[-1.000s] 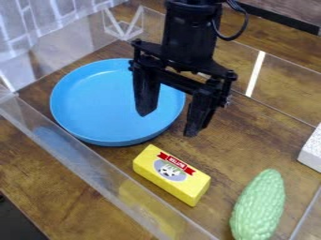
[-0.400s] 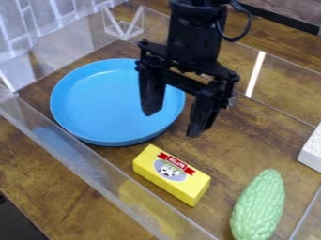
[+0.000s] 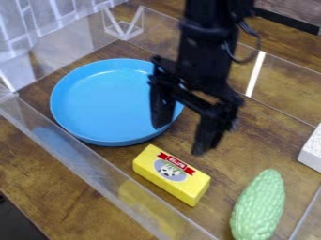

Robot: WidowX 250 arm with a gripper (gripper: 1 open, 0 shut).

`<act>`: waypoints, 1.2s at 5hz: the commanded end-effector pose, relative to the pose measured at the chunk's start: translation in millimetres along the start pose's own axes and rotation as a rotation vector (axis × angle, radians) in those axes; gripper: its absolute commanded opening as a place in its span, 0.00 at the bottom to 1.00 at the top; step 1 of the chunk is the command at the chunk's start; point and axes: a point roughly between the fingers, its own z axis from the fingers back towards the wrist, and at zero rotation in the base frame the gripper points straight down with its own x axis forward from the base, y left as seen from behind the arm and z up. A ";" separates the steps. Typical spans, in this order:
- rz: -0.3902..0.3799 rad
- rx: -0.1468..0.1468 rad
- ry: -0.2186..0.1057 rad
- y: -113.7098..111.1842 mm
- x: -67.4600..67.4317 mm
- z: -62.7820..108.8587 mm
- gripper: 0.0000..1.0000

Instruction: Put the yellow block in the blue tray

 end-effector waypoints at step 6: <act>-0.307 0.125 0.028 -45.5 34.8 -42.9 1.00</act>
